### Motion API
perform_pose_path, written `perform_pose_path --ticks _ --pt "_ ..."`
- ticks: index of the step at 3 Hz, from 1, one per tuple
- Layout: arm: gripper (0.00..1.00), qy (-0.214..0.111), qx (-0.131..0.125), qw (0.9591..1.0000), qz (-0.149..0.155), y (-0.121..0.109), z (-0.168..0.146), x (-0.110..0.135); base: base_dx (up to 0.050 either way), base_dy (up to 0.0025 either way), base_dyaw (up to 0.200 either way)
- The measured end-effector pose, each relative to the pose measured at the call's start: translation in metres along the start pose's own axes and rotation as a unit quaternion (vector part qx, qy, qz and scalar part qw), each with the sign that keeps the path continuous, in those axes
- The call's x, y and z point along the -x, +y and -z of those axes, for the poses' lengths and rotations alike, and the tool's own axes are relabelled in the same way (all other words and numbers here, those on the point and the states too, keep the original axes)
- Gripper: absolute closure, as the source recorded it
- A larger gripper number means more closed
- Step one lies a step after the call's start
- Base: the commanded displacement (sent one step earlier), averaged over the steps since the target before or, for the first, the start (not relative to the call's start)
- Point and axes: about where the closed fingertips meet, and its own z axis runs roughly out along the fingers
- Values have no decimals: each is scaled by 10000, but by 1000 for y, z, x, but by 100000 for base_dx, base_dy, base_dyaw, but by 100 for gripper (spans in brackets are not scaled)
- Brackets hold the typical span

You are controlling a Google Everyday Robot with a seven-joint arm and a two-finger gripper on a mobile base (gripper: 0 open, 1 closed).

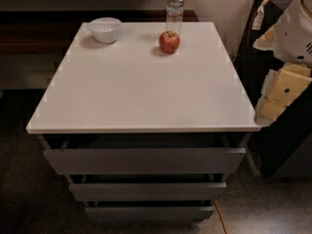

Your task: Pick coke can from bottom drawer and place on counter

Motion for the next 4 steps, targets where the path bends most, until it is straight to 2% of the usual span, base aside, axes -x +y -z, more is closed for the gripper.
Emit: perform_pose_path --ticks 2,4 --pt "0 -443 127 9988 -188 32 -18 11 0 0 0" --pt "0 -897 466 9949 67 101 -72 41 0 0 0"
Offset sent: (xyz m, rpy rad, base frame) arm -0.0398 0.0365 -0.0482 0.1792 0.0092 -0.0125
